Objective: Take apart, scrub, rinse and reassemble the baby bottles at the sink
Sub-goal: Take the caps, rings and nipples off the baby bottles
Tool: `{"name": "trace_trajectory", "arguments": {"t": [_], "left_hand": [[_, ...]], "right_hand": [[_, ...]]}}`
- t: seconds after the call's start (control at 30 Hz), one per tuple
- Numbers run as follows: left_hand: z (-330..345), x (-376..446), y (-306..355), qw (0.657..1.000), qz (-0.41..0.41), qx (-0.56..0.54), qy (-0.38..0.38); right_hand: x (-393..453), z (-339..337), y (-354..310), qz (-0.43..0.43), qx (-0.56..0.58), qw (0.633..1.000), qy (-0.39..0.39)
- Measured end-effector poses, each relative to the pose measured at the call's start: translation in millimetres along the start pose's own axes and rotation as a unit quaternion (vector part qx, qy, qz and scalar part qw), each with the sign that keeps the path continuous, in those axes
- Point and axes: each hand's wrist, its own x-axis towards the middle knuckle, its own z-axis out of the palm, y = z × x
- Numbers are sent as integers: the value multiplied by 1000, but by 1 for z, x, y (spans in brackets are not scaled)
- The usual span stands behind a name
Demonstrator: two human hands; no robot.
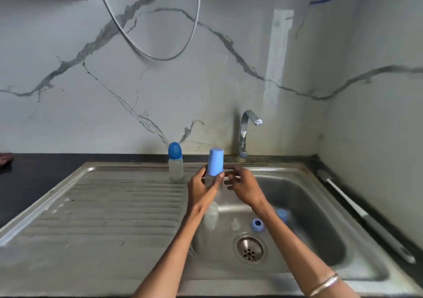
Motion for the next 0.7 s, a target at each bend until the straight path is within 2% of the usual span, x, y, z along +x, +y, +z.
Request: {"name": "trace_trajectory", "arguments": {"t": [0.2,0.37,0.57,0.7], "left_hand": [[39,-7,4,999,-6,-7,-34],[43,-15,2,997,6,58,-59],[52,-19,-5,994,8,55,-95],[47,-15,-5,992,-1,46,-118]], "right_hand": [[1,-20,29,23,69,996,50],[6,-18,42,27,63,994,85],[4,-18,48,63,117,985,108],[4,-23,48,69,147,983,89]]}}
